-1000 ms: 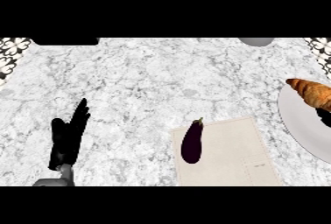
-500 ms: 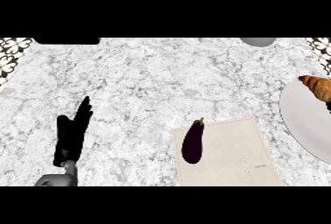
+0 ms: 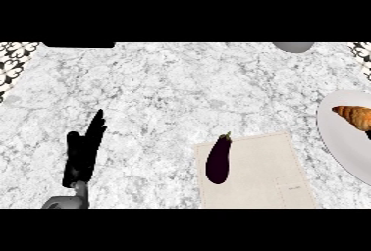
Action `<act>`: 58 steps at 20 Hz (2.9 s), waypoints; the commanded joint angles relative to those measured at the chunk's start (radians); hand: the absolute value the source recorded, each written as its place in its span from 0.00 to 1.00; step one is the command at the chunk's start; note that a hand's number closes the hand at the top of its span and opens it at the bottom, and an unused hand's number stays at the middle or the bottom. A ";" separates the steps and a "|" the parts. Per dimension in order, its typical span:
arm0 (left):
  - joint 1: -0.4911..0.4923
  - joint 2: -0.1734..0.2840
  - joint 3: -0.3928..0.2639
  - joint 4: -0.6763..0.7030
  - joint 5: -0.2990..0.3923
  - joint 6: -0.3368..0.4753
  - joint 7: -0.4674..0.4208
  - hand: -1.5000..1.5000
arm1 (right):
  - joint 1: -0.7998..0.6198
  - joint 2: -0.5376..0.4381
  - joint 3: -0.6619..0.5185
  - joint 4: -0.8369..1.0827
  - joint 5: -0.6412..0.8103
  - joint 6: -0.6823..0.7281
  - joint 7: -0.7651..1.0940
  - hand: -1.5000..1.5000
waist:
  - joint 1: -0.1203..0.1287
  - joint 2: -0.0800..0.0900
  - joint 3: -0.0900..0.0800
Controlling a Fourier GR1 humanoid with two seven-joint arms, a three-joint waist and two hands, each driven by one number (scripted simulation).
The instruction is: Pick the croissant from the placemat and place it in the plate
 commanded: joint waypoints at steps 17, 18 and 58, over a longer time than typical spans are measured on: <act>0.013 0.010 0.033 0.002 0.022 -0.017 -0.005 0.50 | -0.132 -0.120 -0.332 0.348 -0.401 0.360 -0.447 0.00 | -0.021 -0.004 0.000; 0.027 0.024 0.031 -0.023 0.028 -0.036 -0.012 0.50 | -0.088 -0.098 -0.340 0.384 -0.413 0.377 -0.496 0.00 | -0.016 -0.003 0.001; -0.013 0.020 0.036 -0.075 0.014 -0.056 0.083 0.50 | -0.033 -0.163 -0.228 0.579 -0.415 0.240 -0.657 0.00 | 0.005 0.002 0.003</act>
